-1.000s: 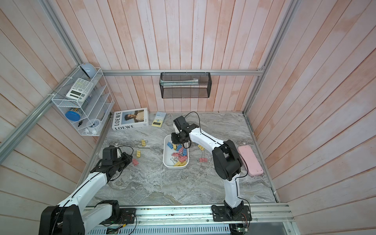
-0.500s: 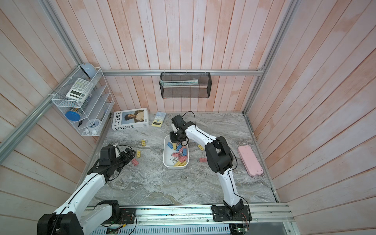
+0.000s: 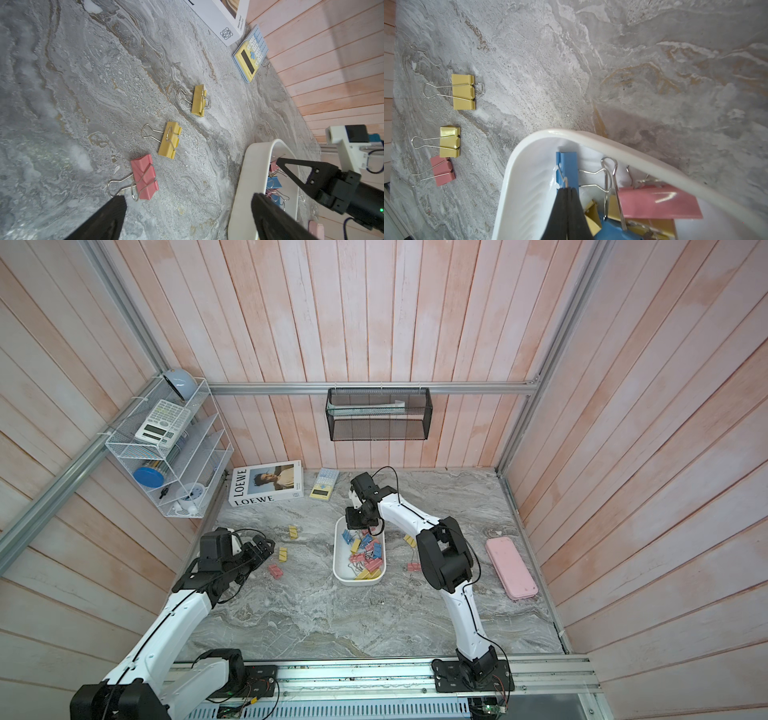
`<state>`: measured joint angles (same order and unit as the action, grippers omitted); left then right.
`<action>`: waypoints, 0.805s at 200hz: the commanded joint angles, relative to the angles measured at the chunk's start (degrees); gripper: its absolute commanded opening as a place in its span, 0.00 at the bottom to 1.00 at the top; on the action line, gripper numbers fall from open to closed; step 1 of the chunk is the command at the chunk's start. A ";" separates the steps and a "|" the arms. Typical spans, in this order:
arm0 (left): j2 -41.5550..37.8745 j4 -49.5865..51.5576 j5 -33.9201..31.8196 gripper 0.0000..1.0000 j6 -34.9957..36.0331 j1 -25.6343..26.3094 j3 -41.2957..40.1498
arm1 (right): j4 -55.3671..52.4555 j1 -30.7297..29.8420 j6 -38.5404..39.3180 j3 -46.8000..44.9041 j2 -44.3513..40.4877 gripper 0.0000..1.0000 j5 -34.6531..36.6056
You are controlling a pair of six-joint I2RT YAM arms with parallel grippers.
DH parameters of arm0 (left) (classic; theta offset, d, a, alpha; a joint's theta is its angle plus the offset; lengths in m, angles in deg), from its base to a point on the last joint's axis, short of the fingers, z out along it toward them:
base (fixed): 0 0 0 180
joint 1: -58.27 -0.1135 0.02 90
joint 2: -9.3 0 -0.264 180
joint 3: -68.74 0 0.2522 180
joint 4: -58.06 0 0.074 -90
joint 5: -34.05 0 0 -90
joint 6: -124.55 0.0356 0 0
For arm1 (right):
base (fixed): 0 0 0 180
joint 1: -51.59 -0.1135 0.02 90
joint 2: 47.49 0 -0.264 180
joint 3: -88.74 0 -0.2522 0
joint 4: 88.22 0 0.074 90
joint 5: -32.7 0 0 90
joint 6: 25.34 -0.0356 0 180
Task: Take out the binder clips from the storage box
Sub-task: Pick up the binder clip from the storage box, then place the binder clip at the center of the board.
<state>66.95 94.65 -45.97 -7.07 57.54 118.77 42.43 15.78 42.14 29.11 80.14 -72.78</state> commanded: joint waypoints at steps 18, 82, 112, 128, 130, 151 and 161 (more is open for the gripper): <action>-0.42 3.27 -6.32 1.00 -2.16 -0.15 3.83 | 2.22 0.04 -2.11 -2.19 -5.38 0.00 -2.04; -1.80 0.46 -2.38 1.00 -0.82 -0.76 3.86 | 9.28 2.95 -6.24 -13.03 -18.64 0.00 -1.94; -1.52 -2.41 -1.30 1.00 -1.78 -0.68 3.46 | 11.64 6.46 -8.07 -20.79 -26.36 0.00 -1.10; -1.09 -4.75 -0.10 1.00 -2.38 0.09 3.34 | 12.80 8.98 -8.87 -25.35 -30.78 0.00 -0.37; -0.97 -4.93 0.01 1.00 -2.40 0.29 3.36 | 12.91 9.37 -8.97 -25.98 -31.13 0.00 -0.23; 0.55 -5.75 -0.66 1.00 -2.08 3.17 4.70 | 14.32 14.14 -9.47 -32.69 -37.69 0.00 1.03; 1.69 -5.78 -1.59 1.00 -1.37 5.26 5.80 | 14.90 16.48 -9.47 -36.18 -40.75 0.00 1.82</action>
<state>66.69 91.46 -47.35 -8.87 59.44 121.63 55.04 28.04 34.03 -1.47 44.99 -73.31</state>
